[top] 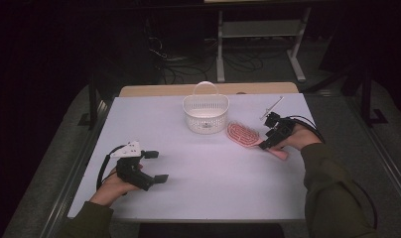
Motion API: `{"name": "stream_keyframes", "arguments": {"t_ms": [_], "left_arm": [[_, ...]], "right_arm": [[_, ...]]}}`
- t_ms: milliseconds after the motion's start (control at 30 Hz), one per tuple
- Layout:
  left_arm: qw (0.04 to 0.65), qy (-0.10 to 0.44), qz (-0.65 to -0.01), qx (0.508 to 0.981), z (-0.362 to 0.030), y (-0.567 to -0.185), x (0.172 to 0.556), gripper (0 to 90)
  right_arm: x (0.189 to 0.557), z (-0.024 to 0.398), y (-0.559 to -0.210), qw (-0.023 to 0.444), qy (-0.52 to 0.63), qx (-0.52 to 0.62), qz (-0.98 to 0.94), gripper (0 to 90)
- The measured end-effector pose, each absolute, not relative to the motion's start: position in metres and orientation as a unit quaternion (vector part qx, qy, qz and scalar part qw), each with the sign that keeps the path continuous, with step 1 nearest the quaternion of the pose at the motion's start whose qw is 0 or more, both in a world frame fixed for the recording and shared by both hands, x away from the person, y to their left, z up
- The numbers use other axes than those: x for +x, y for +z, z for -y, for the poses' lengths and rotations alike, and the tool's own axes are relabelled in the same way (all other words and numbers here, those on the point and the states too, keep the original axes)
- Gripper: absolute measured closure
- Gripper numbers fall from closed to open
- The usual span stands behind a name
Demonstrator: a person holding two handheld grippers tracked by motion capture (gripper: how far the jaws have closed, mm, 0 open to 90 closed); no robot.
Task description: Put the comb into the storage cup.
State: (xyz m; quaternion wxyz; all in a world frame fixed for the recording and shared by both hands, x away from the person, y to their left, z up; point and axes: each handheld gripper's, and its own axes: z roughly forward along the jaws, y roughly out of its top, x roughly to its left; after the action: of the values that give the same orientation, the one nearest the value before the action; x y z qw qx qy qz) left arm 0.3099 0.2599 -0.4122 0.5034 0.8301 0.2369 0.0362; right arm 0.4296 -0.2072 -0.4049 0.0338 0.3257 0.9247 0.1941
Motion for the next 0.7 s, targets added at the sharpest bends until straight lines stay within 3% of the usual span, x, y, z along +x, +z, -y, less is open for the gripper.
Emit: {"name": "stream_keyframes", "arguments": {"t_ms": [700], "left_arm": [[0.504,0.035,-0.236,0.830,-0.260,-0.412,0.310,0.0]], "right_arm": [[0.435,0.198,-0.417,0.009,0.174,0.327,-0.929,47.1]]}}
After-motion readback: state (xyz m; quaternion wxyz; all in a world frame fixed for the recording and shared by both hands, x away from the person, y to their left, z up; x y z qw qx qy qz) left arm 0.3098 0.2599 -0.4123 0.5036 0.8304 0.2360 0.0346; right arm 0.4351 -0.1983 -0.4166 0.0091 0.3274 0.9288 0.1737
